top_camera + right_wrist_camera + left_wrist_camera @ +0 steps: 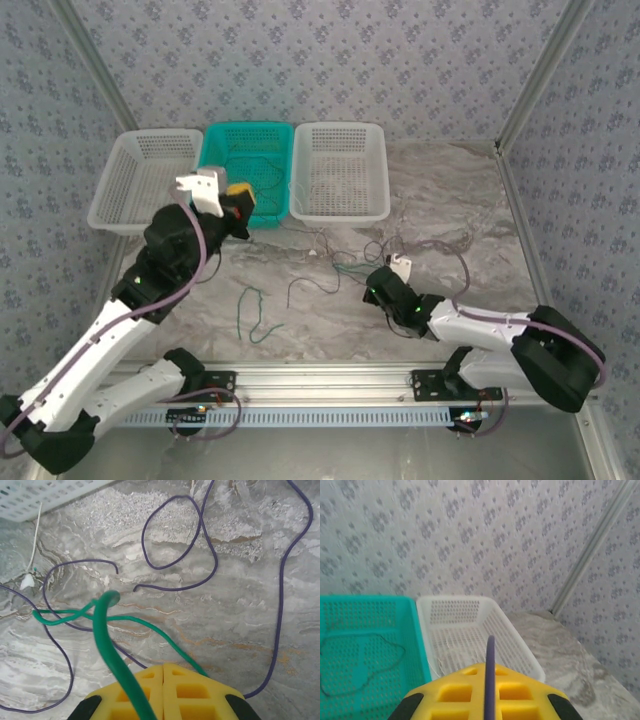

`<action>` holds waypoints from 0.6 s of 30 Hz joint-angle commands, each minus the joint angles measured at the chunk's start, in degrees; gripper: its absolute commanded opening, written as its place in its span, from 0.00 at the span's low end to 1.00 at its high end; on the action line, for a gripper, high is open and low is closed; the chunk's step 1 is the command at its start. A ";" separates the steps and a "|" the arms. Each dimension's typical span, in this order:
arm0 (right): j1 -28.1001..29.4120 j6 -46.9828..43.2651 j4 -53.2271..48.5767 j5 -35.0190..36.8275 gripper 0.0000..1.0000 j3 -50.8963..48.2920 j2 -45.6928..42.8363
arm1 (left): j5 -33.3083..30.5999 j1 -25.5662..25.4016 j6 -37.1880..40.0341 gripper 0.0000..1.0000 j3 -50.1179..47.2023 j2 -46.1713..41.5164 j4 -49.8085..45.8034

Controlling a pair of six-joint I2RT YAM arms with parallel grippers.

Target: Untangle the cables

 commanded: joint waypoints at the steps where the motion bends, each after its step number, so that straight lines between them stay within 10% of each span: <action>1: -0.58 0.55 -3.67 0.97 0.00 -0.34 -2.33 | 5.58 4.69 4.41 0.00 8.65 3.72 0.81; 18: -1.56 7.91 -11.64 1.60 0.00 -5.49 -11.22 | 21.71 24.79 1.12 0.00 66.30 40.80 0.88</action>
